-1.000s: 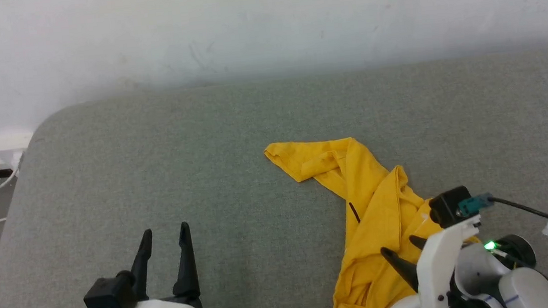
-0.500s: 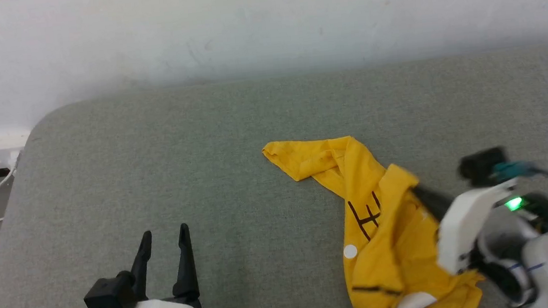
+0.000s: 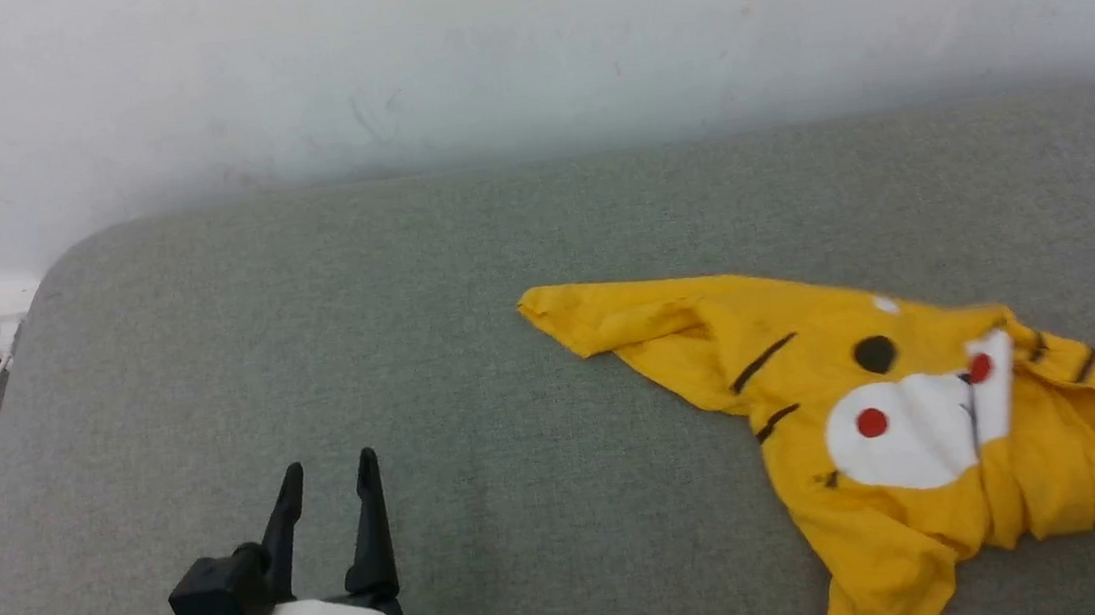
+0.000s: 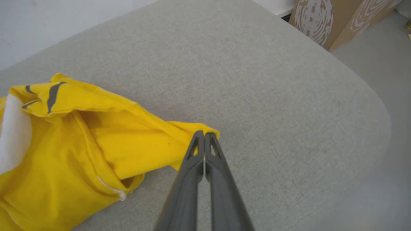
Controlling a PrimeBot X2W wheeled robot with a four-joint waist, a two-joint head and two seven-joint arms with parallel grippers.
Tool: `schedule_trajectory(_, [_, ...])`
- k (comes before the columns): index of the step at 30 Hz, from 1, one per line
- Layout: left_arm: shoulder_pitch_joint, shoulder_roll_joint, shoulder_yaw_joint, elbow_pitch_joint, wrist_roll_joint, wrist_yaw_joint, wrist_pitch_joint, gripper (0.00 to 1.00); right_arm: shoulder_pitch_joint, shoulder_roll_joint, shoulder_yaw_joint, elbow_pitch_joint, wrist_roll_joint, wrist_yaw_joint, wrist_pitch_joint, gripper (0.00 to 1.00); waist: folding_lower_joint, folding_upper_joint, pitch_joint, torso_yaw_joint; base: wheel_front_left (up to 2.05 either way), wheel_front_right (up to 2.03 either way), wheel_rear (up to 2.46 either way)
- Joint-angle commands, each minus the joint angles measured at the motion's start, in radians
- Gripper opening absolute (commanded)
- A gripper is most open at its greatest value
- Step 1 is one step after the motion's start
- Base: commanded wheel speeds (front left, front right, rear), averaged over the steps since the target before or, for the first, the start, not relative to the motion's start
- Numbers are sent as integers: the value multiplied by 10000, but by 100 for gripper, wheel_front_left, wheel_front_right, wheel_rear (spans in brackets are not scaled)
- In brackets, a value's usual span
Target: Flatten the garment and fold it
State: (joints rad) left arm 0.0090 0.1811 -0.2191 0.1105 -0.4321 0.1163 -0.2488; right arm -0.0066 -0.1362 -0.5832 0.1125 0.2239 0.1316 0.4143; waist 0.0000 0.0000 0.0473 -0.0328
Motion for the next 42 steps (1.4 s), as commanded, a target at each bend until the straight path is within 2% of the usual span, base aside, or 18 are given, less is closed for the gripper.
schedule_trajectory(1, [-83,1,12,35,-60,16,-71,100,203,200,-425,514,-190,-9,-162,0,0,0,19,13,0,0,0])
schedule_trajectory(4, [-89,35,47,59,-64,49,-75,100,229,390,-859,1520,-454,-9,-573,0,0,0,61,-10,0,0,0])
schedule_trajectory(5, [-88,45,64,61,-67,66,-76,100,177,436,-848,1850,-520,-9,-680,43,0,0,79,-26,0,0,0])
schedule_trajectory(6, [-88,54,75,67,-71,80,-77,100,80,476,-820,2097,-524,-9,-873,100,0,0,83,-40,0,0,0])
schedule_trajectory(9, [-80,76,87,97,-80,114,-78,100,-231,512,-674,2359,-585,-9,-1966,100,0,0,56,-65,0,0,0])
schedule_trajectory(14, [29,158,131,139,-125,178,-26,100,-478,544,-421,1923,-789,-9,-4172,100,0,0,-172,-108,0,0,0])
schedule_trajectory(19, [247,295,236,159,-185,318,125,100,-147,591,992,974,-1027,-9,-5054,100,0,0,-489,-195,0,0,0])
schedule_trajectory(26, [120,479,241,248,-152,523,593,100,898,747,3715,-986,-1199,-9,-4964,100,0,0,-789,-396,0,0,0])
schedule_trajectory(30, [-527,534,-14,519,-78,375,1017,100,1560,809,4834,-2108,-1129,-9,-4572,100,0,0,-766,-576,0,0,0])
schedule_trajectory(34, [-1803,408,-427,1084,-18,37,1539,100,1900,840,5446,-3035,-1018,-9,-4250,100,0,0,-450,-856,0,0,0])
schedule_trajectory(36, [-2717,305,-701,1572,33,-266,1799,100,1902,847,5667,-3386,-963,-9,-4146,100,0,0,-160,-1004,0,0,0])
schedule_trajectory(40, [-4736,12,-1255,2911,198,-815,2498,100,1692,855,6122,-3890,-867,-9,-4064,100,0,0,619,-1420,0,0,0])
schedule_trajectory(42, [-5226,-65,-1378,3314,235,-946,2684,100,1600,855,6223,-3952,-847,-9,-4050,100,0,0,795,-1533,0,0,0])
